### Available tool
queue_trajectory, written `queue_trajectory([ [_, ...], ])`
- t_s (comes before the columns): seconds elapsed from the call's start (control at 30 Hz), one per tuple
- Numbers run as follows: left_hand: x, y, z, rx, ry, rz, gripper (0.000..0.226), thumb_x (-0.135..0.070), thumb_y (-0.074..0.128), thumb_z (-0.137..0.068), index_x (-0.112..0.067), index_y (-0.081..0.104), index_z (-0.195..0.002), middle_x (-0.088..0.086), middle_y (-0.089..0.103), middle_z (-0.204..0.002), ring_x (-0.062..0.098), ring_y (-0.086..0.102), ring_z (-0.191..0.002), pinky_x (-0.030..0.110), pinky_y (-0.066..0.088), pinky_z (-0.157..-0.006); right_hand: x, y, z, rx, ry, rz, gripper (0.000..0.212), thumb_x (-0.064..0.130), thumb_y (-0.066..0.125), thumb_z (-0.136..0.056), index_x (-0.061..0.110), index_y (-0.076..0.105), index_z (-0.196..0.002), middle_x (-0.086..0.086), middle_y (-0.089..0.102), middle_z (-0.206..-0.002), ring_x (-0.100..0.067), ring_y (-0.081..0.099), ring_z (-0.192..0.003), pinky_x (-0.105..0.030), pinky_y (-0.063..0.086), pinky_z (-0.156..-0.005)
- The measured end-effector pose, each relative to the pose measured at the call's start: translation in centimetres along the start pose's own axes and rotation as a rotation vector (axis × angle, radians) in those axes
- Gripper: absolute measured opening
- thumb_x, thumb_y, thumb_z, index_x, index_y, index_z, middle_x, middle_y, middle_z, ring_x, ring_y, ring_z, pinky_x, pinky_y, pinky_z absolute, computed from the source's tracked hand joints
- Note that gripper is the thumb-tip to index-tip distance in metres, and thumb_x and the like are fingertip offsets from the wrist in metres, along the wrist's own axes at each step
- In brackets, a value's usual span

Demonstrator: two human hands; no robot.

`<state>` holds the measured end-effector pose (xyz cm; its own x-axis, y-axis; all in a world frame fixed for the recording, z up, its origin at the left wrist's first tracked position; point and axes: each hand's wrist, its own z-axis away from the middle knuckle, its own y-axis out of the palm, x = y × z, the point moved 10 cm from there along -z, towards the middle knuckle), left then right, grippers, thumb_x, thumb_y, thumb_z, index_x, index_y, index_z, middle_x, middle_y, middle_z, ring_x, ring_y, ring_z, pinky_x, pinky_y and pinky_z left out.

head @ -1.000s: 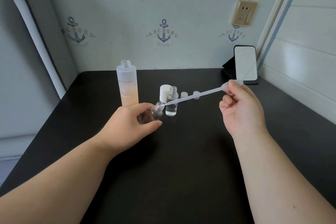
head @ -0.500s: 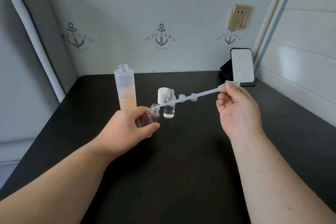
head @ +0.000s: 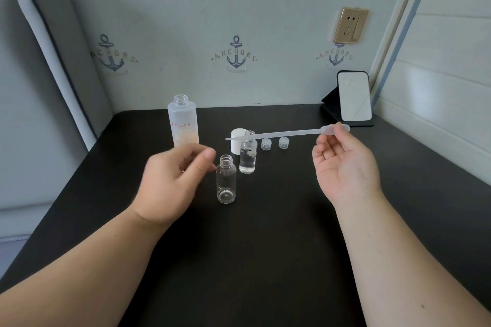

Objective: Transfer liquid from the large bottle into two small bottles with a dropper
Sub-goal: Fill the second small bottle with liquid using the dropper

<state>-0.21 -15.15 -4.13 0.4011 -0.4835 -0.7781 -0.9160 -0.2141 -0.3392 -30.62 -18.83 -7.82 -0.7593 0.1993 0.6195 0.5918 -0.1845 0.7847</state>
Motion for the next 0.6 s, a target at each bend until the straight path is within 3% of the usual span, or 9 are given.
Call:
queue_trajectory([
  [0.07, 0.1, -2.5, 0.1, -0.228, -0.002, 0.009, 0.022, -0.046, 0.055, -0.095, -0.027, 0.064, -0.089, -0.017, 0.065, -0.079, 0.0, 0.058, -0.069, 0.011, 0.042, -0.062, 0.0, -0.1, 0.0, -0.005, -0.003, -0.004, 0.037, 0.015, 0.068, -0.095, 0.017, 0.078, -0.06, 0.0, 0.072, -0.077, -0.012, 0.067, -0.066, -0.022, 0.053, -0.065],
  [0.17, 1.4, -4.7, 0.2, -0.412, -0.093, -0.025, 0.027, -0.048, 0.059, -0.088, -0.032, 0.053, -0.109, -0.017, 0.058, -0.095, -0.003, 0.055, -0.082, 0.013, 0.044, -0.068, -0.2, -0.1, -0.1, -0.003, 0.001, -0.016, 0.033, 0.015, 0.069, -0.094, 0.015, 0.078, -0.063, -0.002, 0.071, -0.077, -0.013, 0.067, -0.067, -0.022, 0.054, -0.065],
  [0.27, 3.6, -3.6, -0.8, -0.294, -0.215, 0.007, 0.061, -0.044, 0.071, -0.084, -0.028, 0.045, -0.137, -0.012, 0.057, -0.121, 0.0, 0.057, -0.103, 0.018, 0.046, -0.083, -0.3, 0.0, -0.1, 0.007, 0.003, -0.015, 0.027, 0.015, 0.071, -0.093, 0.012, 0.078, -0.067, -0.004, 0.071, -0.079, -0.014, 0.067, -0.069, -0.023, 0.055, -0.066],
  [0.33, 4.9, -1.9, -1.3, -0.151, -0.29, -0.014, 0.071, -0.043, 0.075, -0.087, -0.029, 0.039, -0.147, -0.017, 0.058, -0.124, -0.001, 0.058, -0.109, 0.021, 0.046, -0.087, -0.2, 0.0, -0.1, 0.019, 0.001, -0.01, 0.023, 0.014, 0.071, -0.093, 0.01, 0.078, -0.071, -0.004, 0.072, -0.082, -0.015, 0.068, -0.072, -0.024, 0.056, -0.068],
  [0.43, 5.7, -0.9, -1.6, -0.074, -0.318, -0.138, 0.046, -0.046, 0.071, -0.09, -0.035, 0.05, -0.129, -0.025, 0.06, -0.103, -0.005, 0.059, -0.095, 0.016, 0.043, -0.07, -0.3, 0.3, -0.1, 0.045, 0.0, -0.007, 0.022, 0.014, 0.07, -0.093, 0.009, 0.079, -0.074, -0.005, 0.074, -0.085, -0.016, 0.071, -0.076, -0.025, 0.057, -0.071],
  [0.6, 5.3, -1.0, -1.6, -0.068, -0.274, -0.073, 0.026, -0.038, 0.074, -0.089, -0.051, 0.055, -0.1, -0.034, 0.065, -0.096, -0.011, 0.061, -0.091, 0.019, 0.047, -0.067, 0.0, 1.1, 0.0, 0.091, -0.027, 0.017, 0.03, 0.017, 0.065, -0.097, 0.013, 0.081, -0.071, -0.001, 0.076, -0.09, -0.014, 0.073, -0.08, -0.024, 0.056, -0.074],
])
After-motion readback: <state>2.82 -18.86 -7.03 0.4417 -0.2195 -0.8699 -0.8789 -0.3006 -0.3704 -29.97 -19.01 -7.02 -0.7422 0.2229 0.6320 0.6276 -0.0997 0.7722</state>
